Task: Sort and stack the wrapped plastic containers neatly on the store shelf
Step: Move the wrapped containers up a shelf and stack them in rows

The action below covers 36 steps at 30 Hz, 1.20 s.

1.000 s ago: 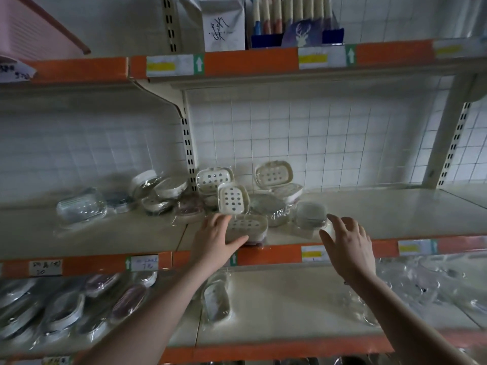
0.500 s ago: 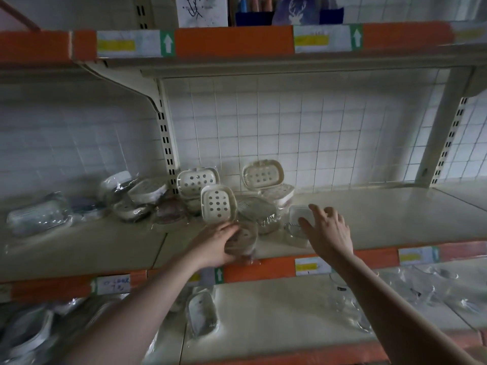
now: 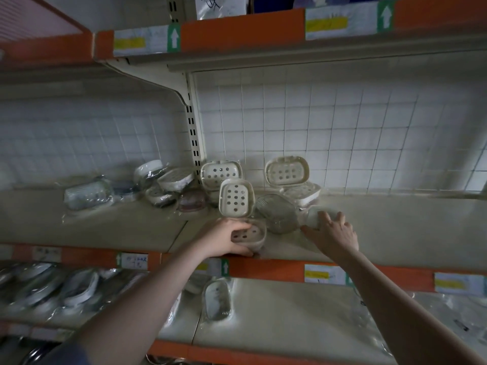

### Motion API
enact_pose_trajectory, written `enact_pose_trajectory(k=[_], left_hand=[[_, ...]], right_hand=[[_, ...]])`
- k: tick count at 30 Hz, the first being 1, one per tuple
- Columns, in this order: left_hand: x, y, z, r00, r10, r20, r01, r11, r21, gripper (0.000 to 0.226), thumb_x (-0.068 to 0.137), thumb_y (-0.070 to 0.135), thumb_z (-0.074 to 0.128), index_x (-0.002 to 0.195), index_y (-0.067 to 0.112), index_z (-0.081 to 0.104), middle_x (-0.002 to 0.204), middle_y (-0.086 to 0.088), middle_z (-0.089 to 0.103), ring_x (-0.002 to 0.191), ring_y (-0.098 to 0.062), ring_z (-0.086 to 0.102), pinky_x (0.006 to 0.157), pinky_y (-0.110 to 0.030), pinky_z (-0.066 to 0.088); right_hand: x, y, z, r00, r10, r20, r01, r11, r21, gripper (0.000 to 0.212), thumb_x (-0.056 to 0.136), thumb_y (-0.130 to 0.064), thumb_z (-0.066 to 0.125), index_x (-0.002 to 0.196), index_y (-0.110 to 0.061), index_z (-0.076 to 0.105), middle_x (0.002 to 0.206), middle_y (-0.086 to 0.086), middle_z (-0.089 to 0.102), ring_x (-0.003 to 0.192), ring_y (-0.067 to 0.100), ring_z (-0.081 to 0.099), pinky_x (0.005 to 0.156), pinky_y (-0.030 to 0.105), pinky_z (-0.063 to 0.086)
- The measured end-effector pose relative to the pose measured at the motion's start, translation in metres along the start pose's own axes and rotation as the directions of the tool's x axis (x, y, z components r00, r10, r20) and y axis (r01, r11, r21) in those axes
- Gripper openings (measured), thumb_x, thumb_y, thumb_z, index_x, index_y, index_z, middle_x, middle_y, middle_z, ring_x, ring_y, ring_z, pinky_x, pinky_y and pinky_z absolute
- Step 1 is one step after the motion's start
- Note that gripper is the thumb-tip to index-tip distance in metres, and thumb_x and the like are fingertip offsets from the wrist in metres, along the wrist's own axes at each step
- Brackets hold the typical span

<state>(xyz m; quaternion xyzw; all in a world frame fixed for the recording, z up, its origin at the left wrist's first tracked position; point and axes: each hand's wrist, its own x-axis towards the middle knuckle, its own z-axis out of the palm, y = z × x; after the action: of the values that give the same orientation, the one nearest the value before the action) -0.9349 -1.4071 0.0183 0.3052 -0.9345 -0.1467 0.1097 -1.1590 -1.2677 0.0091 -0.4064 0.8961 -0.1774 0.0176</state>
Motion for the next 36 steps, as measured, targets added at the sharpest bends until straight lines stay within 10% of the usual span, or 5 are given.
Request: enact_pose_trajectory(k=[15,19,23,28,36], left_hand=[[0.014,0.000,-0.036,0.966,-0.257,0.010,0.248,0.922,-0.298,0.046,0.087,0.056,0.051,0.061,0.019,0.055,0.046,0.012,0.046,0.049,-0.010,0.045,0.053,-0.021,0.033],[0.021,-0.012,-0.031,0.931,-0.246,-0.270,0.158,0.937,-0.311,0.031,0.088,0.042,0.059,0.090,0.013,0.068,0.077,0.005,0.066,0.068,-0.017,0.061,0.063,-0.024,0.049],[0.025,-0.011,-0.035,0.845,0.006,-0.534,0.042,0.996,0.078,0.025,0.089,0.021,0.064,0.113,0.015,0.068,0.106,0.000,0.069,0.079,-0.013,0.065,0.056,-0.012,0.041],[0.029,-0.008,-0.025,0.877,0.198,-0.438,-0.074,0.956,0.284,0.022,0.089,0.001,0.057,0.097,0.013,0.074,0.101,0.000,0.072,0.076,-0.013,0.067,0.061,-0.027,0.054],[0.016,-0.029,-0.008,0.643,0.571,-0.511,-0.311,0.804,0.506,0.026,0.082,0.010,0.050,0.086,0.009,0.076,0.089,-0.003,0.071,0.077,-0.022,0.068,0.066,-0.029,0.057]], right_hand=[[0.005,0.018,-0.008,0.989,-0.132,0.067,0.129,0.990,0.049,0.050,0.088,-0.054,0.048,0.134,-0.038,0.039,0.138,0.013,0.031,0.120,0.035,0.040,0.101,0.040,0.034],[0.006,0.018,-0.011,0.991,-0.122,0.051,0.122,0.993,0.004,0.049,0.087,-0.053,0.050,0.132,-0.036,0.042,0.135,0.011,0.036,0.120,0.034,0.042,0.101,0.040,0.032],[0.008,0.013,-0.010,0.996,-0.088,0.025,0.088,0.996,-0.005,0.046,0.086,-0.052,0.048,0.128,-0.034,0.045,0.132,0.012,0.040,0.121,0.033,0.041,0.102,0.042,0.029],[0.013,0.006,-0.003,0.999,-0.038,-0.009,0.038,0.999,-0.009,0.045,0.086,-0.055,0.038,0.123,-0.030,0.045,0.133,0.014,0.042,0.122,0.034,0.037,0.101,0.046,0.028],[0.014,0.005,0.003,0.998,-0.041,-0.044,0.039,0.998,-0.047,0.044,0.089,-0.053,0.035,0.124,-0.029,0.042,0.135,0.014,0.041,0.125,0.033,0.034,0.102,0.046,0.027]])
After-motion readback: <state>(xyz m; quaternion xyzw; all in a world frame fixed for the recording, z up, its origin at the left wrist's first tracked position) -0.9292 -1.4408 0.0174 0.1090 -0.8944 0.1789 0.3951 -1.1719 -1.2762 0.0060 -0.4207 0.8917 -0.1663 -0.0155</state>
